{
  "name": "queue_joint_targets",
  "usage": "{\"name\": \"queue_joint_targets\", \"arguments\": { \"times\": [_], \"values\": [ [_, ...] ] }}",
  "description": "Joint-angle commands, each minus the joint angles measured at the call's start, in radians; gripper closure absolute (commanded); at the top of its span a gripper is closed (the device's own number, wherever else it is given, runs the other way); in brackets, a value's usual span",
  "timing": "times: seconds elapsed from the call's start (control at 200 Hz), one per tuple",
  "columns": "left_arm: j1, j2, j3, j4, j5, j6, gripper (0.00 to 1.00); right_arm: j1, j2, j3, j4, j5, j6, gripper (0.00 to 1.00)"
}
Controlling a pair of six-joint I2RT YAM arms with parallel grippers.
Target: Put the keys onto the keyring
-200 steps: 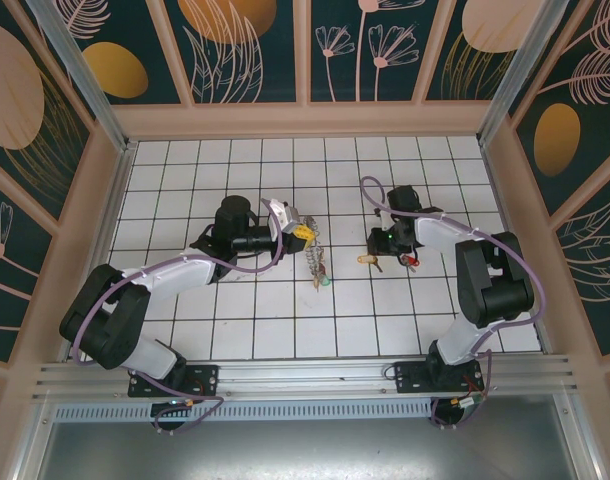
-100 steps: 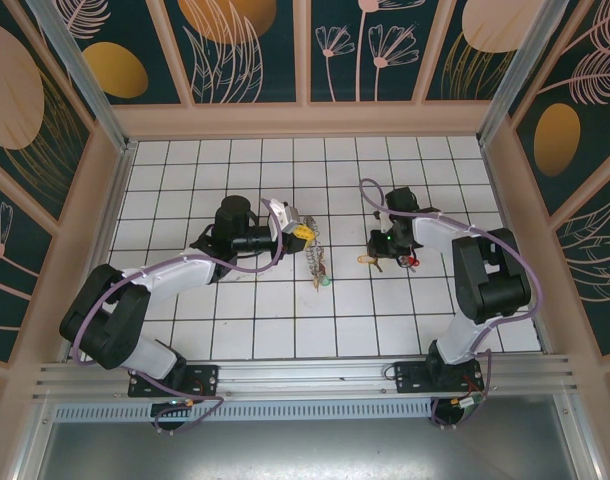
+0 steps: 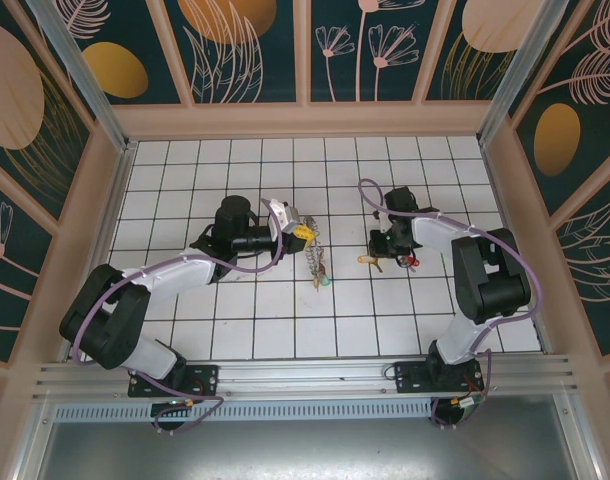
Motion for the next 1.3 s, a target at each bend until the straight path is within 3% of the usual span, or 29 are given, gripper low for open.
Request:
{"name": "queue_joint_targets", "arguments": {
  "times": [0.0, 0.35, 0.676, 1.291],
  "values": [
    [-0.007, -0.01, 0.017, 0.029, 0.021, 0.004, 1.0, 0.008, 0.006, 0.028, -0.024, 0.023, 0.006, 0.89],
    [-0.007, -0.011, 0.019, 0.029, 0.018, 0.004, 1.0, 0.01, -0.019, 0.028, -0.02, 0.04, -0.005, 0.98],
    [-0.007, -0.007, 0.025, 0.032, 0.022, 0.0, 1.0, 0.01, 0.002, 0.028, -0.021, 0.045, -0.007, 0.89],
    [-0.007, -0.007, 0.02, 0.03, 0.025, -0.001, 1.0, 0.011, -0.015, 0.027, -0.02, 0.047, 0.003, 0.94]
  ]
}}
